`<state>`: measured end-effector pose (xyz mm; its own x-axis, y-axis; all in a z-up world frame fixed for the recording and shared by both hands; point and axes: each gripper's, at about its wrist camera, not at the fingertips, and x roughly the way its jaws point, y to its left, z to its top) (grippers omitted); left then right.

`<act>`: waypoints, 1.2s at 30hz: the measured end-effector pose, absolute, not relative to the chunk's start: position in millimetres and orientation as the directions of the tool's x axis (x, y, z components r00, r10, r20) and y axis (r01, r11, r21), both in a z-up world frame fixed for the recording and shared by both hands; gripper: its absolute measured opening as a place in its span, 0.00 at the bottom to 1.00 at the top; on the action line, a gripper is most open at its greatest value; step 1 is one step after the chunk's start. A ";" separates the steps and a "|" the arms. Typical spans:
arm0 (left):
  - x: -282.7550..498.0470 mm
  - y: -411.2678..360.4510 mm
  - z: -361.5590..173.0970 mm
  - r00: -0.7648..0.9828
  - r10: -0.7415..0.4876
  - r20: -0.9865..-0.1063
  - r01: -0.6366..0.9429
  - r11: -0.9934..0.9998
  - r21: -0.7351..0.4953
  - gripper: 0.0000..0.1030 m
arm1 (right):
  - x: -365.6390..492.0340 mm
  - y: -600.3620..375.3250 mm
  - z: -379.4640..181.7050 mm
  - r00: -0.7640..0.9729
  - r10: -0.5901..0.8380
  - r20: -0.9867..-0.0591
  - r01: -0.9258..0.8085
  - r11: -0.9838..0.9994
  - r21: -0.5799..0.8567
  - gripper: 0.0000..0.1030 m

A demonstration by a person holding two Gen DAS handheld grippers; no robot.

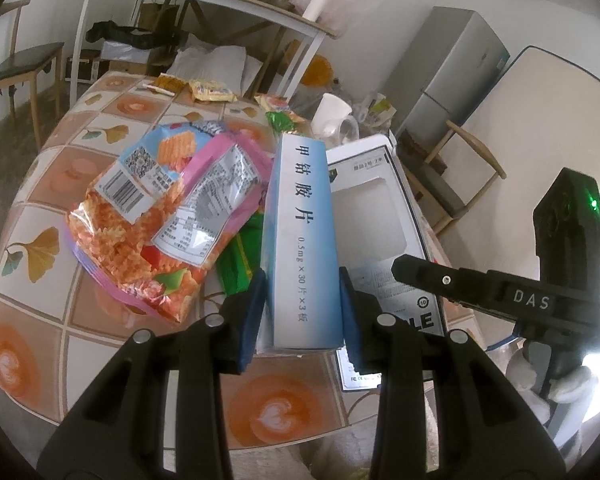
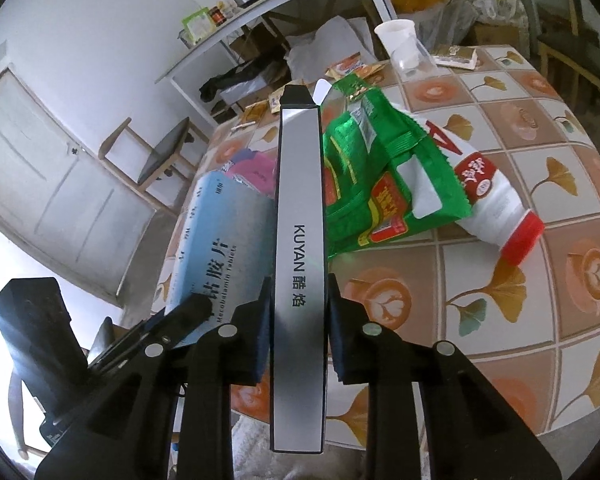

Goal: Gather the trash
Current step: 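Lift the medicine box with the left gripper while the right gripper lifts the KUYAN box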

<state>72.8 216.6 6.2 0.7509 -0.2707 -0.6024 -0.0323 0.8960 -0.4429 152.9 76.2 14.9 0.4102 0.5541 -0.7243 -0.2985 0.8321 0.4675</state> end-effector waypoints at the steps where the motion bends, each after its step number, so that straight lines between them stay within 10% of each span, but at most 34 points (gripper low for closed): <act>1: 71.9 216.7 7.7 0.754 -0.270 -0.598 -0.030 0.896 -0.442 0.32 | 152.0 74.5 16.0 0.414 0.553 -0.723 -0.297 0.833 0.467 0.24; 36: 73.1 107.4 116.7 0.827 -0.394 -0.402 0.248 0.896 -0.368 0.32 | 73.9 -130.2 94.8 0.738 0.491 -0.462 -0.166 0.797 0.581 0.24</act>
<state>73.1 107.4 116.7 0.8268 -0.3938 -0.4017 0.2482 0.8962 -0.3676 73.9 -130.2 94.8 0.7384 0.4909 -0.4623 -0.1656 0.7966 0.5814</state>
